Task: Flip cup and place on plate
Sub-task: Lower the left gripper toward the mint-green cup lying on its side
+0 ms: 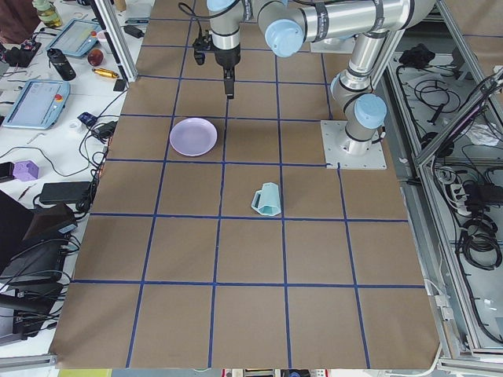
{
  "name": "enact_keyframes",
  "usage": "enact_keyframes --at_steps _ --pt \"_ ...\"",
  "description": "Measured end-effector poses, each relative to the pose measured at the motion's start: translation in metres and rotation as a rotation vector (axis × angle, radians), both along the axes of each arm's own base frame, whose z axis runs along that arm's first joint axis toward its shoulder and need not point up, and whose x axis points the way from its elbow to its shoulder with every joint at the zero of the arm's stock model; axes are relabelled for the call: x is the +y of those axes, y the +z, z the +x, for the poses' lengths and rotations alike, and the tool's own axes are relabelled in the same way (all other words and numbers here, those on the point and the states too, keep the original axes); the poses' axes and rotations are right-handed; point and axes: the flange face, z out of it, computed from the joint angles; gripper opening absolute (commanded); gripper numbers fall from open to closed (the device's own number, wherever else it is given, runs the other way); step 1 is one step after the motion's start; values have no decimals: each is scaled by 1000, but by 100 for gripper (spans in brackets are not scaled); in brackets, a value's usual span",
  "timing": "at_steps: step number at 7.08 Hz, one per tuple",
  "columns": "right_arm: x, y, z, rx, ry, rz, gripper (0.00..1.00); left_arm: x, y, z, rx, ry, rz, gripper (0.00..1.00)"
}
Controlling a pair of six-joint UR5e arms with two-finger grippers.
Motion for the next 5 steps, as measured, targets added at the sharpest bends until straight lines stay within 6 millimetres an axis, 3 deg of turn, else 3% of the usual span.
enact_keyframes --at_steps 3,5 --pt "0 0 0 0 -1 0 100 20 -30 123 53 0 54 100" --pt "0 0 0 0 -1 1 100 33 -63 190 129 -9 62 100"
